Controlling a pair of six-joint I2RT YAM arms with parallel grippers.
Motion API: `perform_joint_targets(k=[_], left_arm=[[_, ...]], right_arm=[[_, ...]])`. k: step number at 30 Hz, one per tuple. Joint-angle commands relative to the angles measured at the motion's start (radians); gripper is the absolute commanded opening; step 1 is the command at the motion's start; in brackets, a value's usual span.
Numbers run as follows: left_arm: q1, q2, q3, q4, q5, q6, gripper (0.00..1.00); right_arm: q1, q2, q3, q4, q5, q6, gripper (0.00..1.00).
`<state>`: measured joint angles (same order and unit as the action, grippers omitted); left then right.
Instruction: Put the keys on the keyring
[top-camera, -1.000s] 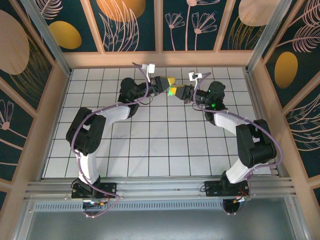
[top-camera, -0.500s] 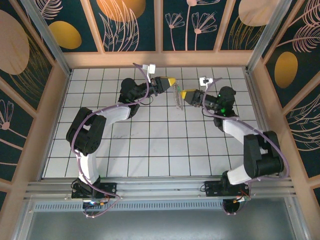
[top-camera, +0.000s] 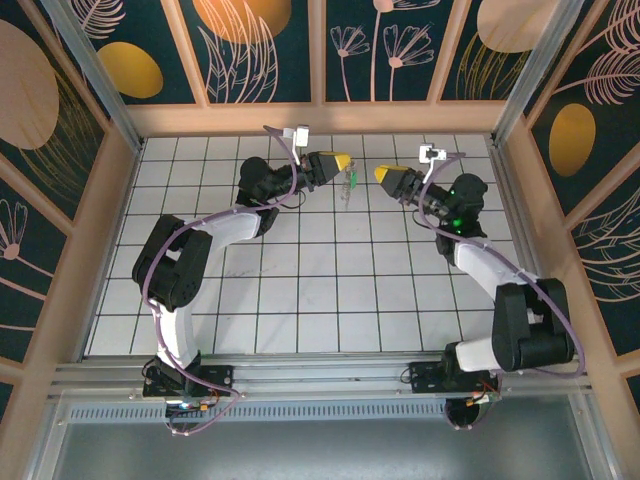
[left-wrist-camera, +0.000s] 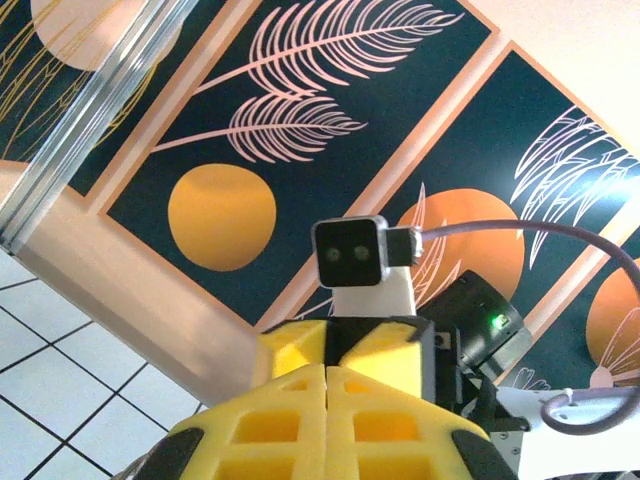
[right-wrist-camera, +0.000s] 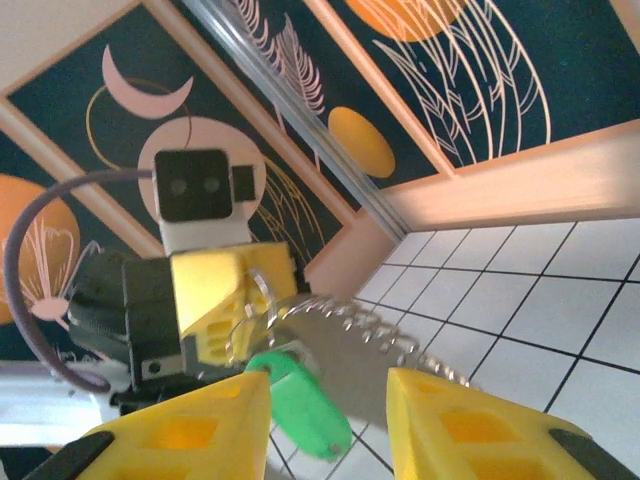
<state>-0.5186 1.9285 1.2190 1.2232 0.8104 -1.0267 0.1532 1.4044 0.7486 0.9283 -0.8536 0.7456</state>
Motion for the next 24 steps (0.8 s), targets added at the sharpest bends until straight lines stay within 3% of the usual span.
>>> perform_joint_targets(k=[1,12,24], left_arm=[[-0.008,-0.02,-0.004,0.068,0.007,-0.014,0.0],[-0.011,-0.013,-0.005,0.107,0.0,-0.047,0.0],[-0.012,-0.014,-0.012,0.111,-0.003,-0.049,0.0]], right_arm=[[0.007,0.056,0.042,0.172,0.027,0.114,0.36],[0.095,0.172,0.075,0.361,0.084,0.216,0.34],[0.108,0.176,0.036,0.485,0.12,0.271,0.31]])
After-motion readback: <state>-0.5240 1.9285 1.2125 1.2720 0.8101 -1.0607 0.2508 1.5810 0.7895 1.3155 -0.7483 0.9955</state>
